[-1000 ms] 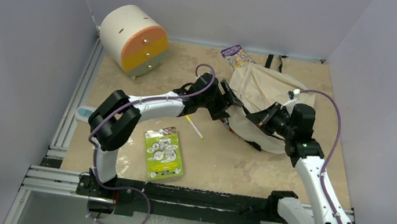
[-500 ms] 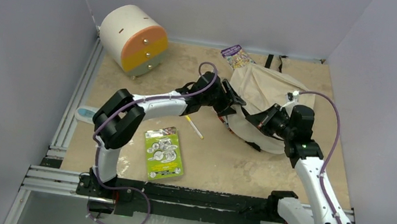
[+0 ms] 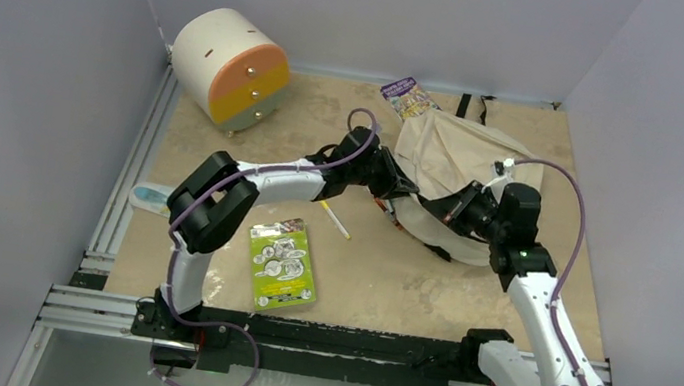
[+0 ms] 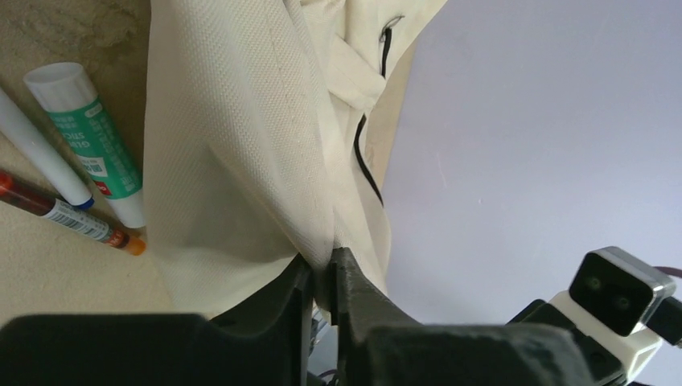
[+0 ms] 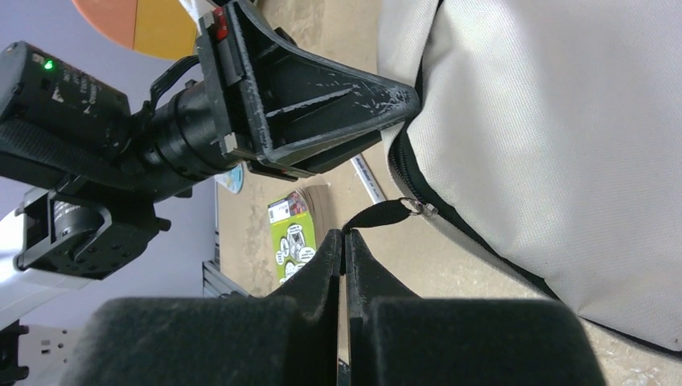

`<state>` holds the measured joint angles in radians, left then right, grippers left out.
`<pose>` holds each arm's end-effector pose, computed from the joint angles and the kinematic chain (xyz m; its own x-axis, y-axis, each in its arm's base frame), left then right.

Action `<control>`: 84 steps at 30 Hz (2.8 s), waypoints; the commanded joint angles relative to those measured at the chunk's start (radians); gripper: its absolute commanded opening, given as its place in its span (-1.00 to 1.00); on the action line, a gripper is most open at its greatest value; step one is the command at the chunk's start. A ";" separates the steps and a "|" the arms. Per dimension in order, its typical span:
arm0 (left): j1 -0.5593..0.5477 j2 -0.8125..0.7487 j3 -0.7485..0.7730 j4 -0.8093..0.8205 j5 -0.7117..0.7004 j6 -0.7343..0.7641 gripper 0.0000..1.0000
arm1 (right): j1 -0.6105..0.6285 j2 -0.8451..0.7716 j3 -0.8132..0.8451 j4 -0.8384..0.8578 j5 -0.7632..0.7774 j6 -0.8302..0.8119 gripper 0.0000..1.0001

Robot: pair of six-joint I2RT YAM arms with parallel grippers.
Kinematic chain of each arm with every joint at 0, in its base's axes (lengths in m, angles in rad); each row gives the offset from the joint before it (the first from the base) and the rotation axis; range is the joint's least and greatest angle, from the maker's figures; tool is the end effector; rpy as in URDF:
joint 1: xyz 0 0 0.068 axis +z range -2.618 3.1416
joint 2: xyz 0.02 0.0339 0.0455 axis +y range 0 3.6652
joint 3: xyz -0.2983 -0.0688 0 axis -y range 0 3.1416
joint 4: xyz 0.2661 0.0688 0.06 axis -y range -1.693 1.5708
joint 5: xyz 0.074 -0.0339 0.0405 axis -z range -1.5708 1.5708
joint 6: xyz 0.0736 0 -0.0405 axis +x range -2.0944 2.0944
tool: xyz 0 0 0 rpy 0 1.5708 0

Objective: Pack the student bag
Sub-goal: Unzip the student bag at the center of the board.

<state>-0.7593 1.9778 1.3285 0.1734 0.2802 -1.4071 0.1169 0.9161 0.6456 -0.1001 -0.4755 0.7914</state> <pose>0.3595 -0.3693 0.2080 -0.8828 -0.4693 -0.0199 -0.1910 0.3972 -0.8976 0.2352 0.0615 0.2863 -0.6280 0.5630 -0.5372 -0.1149 0.6157 0.7796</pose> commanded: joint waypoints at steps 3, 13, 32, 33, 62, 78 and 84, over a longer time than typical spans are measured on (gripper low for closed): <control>0.068 0.025 0.064 0.061 0.116 0.090 -1.00 | 0.001 -0.040 -0.015 0.002 -0.035 -0.022 -1.00; 0.232 0.018 0.130 0.002 0.186 0.182 -1.00 | 0.000 -0.023 -0.073 0.025 -0.004 -0.023 -1.00; 0.452 0.128 0.350 -0.171 0.292 0.383 -1.00 | 0.001 -0.076 -0.125 -0.055 0.210 0.096 -1.00; 0.463 0.126 0.348 -0.170 0.298 0.391 -1.00 | 0.000 -0.077 -0.125 -0.059 0.218 0.098 -1.00; 0.089 -0.516 -0.201 -0.378 -0.232 0.413 -0.01 | 0.000 0.099 -0.104 0.168 -0.031 -0.042 -1.00; -0.089 -0.249 -0.048 -0.383 -0.357 0.167 -0.04 | 0.000 0.032 -0.140 0.149 -0.010 -0.011 -1.00; -0.095 -0.263 -0.054 -0.357 -0.345 0.167 -0.05 | 0.000 0.036 -0.144 0.146 -0.012 -0.019 -1.00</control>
<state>-0.8459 1.7405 1.2400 -0.2405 -0.0483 -1.2144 0.1177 0.9646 0.5018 0.0219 -0.4858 0.7738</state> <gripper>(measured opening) 0.477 0.007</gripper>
